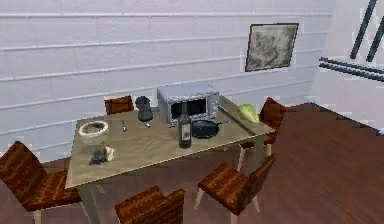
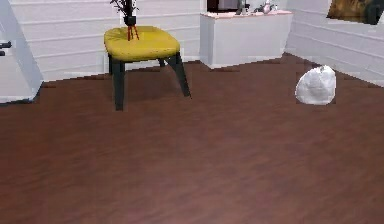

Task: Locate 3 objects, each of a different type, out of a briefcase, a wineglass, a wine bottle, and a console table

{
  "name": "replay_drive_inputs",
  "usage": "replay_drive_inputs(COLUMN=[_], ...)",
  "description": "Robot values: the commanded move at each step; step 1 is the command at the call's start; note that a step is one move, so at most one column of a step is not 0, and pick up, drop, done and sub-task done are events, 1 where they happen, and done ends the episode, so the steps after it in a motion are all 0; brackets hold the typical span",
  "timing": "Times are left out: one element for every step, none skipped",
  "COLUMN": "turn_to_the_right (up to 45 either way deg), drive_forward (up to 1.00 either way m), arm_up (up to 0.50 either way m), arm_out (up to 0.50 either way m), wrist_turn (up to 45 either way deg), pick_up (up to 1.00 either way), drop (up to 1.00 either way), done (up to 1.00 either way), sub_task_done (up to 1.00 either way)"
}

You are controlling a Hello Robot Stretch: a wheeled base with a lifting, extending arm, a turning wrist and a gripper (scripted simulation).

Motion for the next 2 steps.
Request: replay_drive_inputs(turn_to_the_right=[-27.0,0.0], drive_forward=[0.0,0.0], arm_up=[0.0,0.0], arm_out=[0.0,0.0], wrist_turn=[0.0,0.0], pick_up=[0.0,0.0], drop=[0.0,0.0], done=[0.0,1.0], sub_task_done=[0.0,0.0])
